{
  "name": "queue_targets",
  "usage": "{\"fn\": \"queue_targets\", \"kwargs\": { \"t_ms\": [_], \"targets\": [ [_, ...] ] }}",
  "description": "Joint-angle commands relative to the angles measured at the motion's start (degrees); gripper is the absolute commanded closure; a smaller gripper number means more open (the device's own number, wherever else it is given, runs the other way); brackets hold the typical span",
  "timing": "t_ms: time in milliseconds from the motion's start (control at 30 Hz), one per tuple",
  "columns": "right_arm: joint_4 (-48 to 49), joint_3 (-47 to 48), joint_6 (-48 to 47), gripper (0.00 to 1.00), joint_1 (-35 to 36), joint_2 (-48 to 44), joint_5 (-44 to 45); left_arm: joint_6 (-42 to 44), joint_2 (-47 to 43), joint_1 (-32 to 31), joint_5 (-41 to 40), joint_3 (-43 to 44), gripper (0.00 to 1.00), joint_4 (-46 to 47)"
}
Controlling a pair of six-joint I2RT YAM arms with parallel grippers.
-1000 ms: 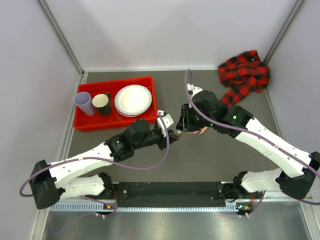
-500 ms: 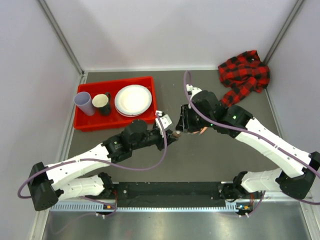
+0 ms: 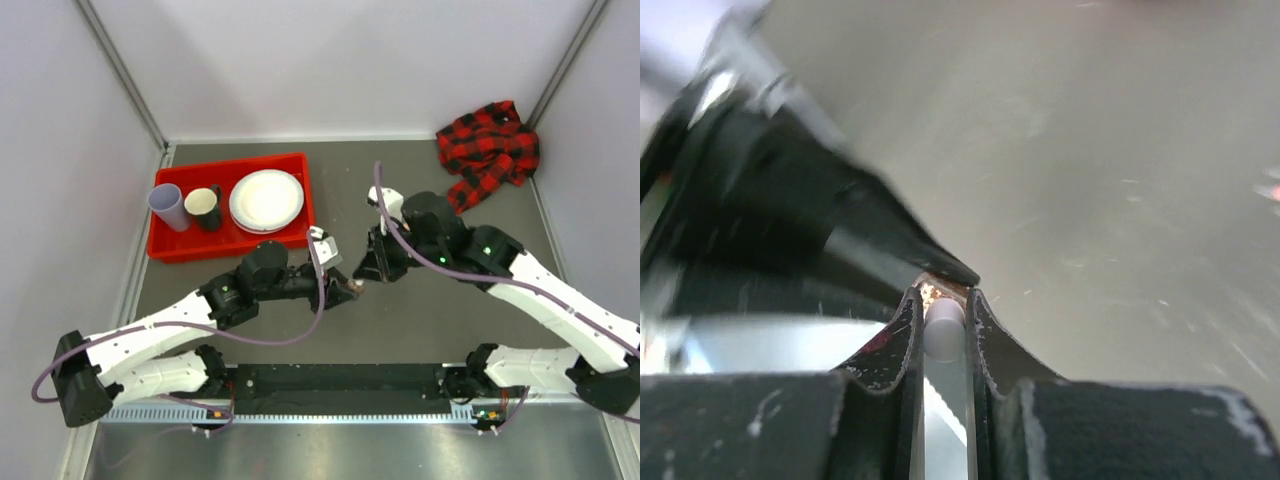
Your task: Paint the nails
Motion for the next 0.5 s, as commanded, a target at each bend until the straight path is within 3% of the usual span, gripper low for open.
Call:
{"fn": "queue_targets", "kwargs": {
  "t_ms": [0,133,167,267,400,467],
  "targets": [
    [11.5,-5.6,-13.1,1.0,0.7,-7.1,-20.2,-8.3,-4.2,-0.5,28.6,-0.4,1.0,15.5],
    [17.2,-10.0,-18.1,1.0,0.7,-10.5,-38.3,-22.7,-3.1,-0.5,41.0,-0.8,1.0,37.0],
    [18.6,-10.7,-18.3,1.0,0.7,-11.9,-38.6,-29.6,-1.9,-0.5,42.4,-0.8,1.0,41.9],
    [19.5,-10.9,-19.3,1.0,0.7,-12.6,-38.9,-35.7,0.1,-0.5,44.6,-0.4,1.0,49.6],
    [17.9,-10.9,-20.4,1.0,0.8,-13.7,-37.4,-32.0,0.1,-0.4,43.3,0.1,1.0,44.8],
    [14.8,-10.4,-20.9,1.0,0.7,-13.8,-34.5,-23.9,-0.9,-0.4,38.6,1.5,1.0,37.5]
  ]
}}
